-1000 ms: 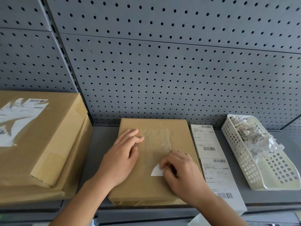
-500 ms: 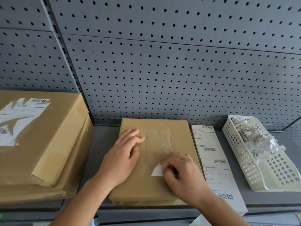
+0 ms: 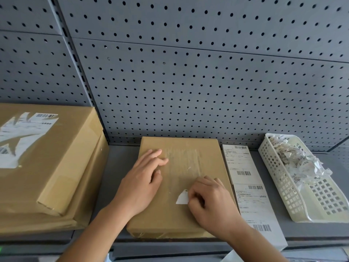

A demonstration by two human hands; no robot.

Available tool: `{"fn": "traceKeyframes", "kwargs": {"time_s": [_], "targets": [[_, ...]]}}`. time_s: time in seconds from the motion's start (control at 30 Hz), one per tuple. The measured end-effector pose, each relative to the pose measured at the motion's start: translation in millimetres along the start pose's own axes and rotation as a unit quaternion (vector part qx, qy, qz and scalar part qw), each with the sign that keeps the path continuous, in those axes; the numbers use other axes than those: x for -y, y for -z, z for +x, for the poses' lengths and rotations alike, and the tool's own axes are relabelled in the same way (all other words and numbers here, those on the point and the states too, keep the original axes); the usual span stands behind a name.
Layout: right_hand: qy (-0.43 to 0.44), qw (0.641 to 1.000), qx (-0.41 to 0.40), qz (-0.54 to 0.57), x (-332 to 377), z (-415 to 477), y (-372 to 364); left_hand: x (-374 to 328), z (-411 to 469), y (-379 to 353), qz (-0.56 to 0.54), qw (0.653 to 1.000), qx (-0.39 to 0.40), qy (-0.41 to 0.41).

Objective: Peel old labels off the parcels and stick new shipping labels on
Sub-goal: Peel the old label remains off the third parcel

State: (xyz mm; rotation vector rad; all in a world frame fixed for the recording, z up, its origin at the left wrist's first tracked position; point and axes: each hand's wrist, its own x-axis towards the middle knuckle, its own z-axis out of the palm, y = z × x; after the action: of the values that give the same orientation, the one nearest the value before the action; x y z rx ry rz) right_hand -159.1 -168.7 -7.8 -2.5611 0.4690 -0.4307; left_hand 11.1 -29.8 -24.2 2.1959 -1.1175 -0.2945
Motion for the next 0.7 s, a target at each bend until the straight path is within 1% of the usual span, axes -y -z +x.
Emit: {"fn": "traceKeyframes", "kwargs": {"time_s": [0.07,0.2,0.33,0.47,0.6,0.7], "targets": [[-0.012,1.000,-0.004,0.021,-0.9,0.8,1.1,-0.4,-0.1,0.3,0.002,1.000,0.001,0.000],[-0.006,1.000,0.001,-0.003,-0.4,1.6,-0.9,-0.5,-0.3,0.1,0.000,1.000,0.003,0.001],[-0.013,0.999,-0.006,0.036,-1.4,0.9,1.8,-0.6,0.2,0.3,-0.001,1.000,-0.001,-0.002],[0.003,1.000,-0.005,0.019,-0.7,0.6,0.3,-1.2,-0.4,0.3,-0.001,1.000,0.001,0.001],[-0.004,0.998,-0.017,0.064,-3.1,0.6,3.9,-1.3,-0.3,0.4,0.000,1.000,0.001,0.001],[0.014,0.999,-0.031,0.028,-4.1,2.3,1.3,-1.8,-0.7,0.9,0.000,1.000,0.003,0.002]]}}
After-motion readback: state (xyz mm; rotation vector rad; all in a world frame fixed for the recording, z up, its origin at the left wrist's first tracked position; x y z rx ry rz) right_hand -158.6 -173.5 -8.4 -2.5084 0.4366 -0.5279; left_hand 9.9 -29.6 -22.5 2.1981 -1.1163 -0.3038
